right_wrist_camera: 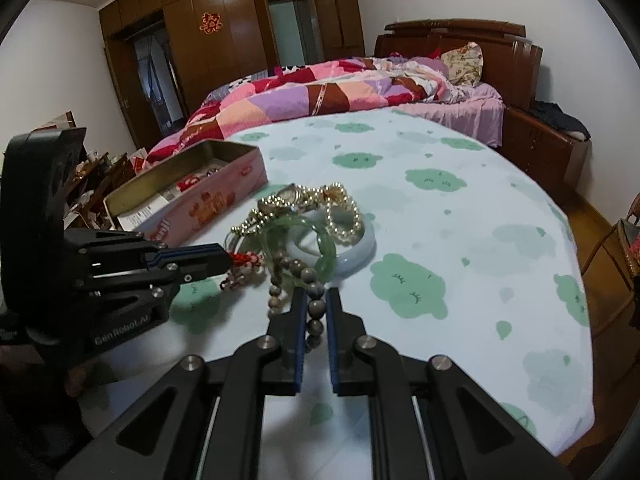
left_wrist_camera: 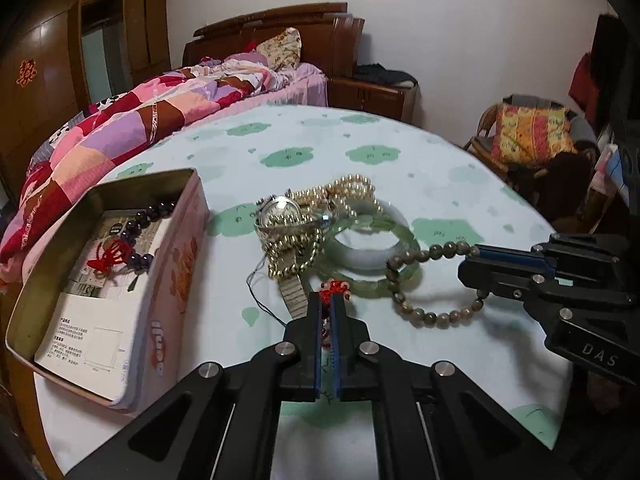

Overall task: Organize jewelry
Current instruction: 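Close the right tool on the grey bead bracelet while the left tool grips its red knot, then lift the grey bead bracelet with both tools and carry it over the tin box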

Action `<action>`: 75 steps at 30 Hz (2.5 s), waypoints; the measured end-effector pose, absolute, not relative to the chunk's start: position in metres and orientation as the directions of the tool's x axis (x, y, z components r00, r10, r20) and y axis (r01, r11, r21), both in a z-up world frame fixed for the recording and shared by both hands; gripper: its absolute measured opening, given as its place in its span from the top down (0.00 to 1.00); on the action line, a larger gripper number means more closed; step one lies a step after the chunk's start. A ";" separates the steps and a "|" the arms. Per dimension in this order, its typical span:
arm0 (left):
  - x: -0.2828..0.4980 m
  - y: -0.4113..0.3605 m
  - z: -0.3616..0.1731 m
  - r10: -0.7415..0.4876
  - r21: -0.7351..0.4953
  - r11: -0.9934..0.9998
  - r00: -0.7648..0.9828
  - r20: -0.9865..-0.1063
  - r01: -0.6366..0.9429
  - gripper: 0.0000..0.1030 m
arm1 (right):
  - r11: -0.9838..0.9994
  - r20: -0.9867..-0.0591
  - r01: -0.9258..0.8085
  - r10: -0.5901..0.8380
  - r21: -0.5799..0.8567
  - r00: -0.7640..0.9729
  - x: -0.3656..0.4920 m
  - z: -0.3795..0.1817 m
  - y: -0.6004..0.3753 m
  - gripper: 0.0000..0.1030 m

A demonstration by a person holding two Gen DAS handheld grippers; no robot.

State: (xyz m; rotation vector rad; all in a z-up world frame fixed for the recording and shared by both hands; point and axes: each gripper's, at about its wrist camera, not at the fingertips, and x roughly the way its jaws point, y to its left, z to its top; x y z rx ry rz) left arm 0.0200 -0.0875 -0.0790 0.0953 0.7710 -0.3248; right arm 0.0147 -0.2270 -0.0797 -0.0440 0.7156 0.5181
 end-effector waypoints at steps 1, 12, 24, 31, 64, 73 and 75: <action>0.019 -0.086 -0.076 -0.259 -0.041 0.946 0.674 -0.692 0.321 0.98 | 0.873 -0.632 -0.468 0.440 0.136 0.638 0.014 -0.078 -0.227 0.89; 0.008 -0.074 -0.047 -0.291 -0.074 0.945 0.718 -0.632 0.318 0.98 | 0.874 -0.573 -0.468 0.453 0.132 0.683 0.007 -0.054 -0.229 0.89; -0.003 -0.059 -0.014 -0.267 -0.050 0.956 0.788 -0.555 0.289 0.99 | 0.866 -0.538 -0.482 0.472 0.133 0.698 0.009 -0.041 -0.226 0.89; -0.005 -0.045 0.001 -0.252 -0.049 0.963 0.815 -0.523 0.266 0.99 | 0.851 -0.514 -0.508 0.499 0.136 0.698 0.020 -0.031 -0.214 0.89; 0.024 0.052 0.075 -0.065 0.017 0.997 0.920 -0.387 0.077 0.99 | 0.704 -0.464 -0.706 0.652 0.076 0.600 0.060 0.022 -0.108 0.89; 0.048 0.069 0.049 -0.036 0.013 0.999 0.894 -0.447 0.046 0.99 | 0.692 -0.514 -0.719 0.640 0.064 0.571 0.076 0.004 -0.081 0.89; 0.051 0.071 0.043 -0.029 0.015 0.999 0.888 -0.458 0.040 0.99 | 0.692 -0.525 -0.719 0.637 0.067 0.565 0.079 0.000 -0.077 0.89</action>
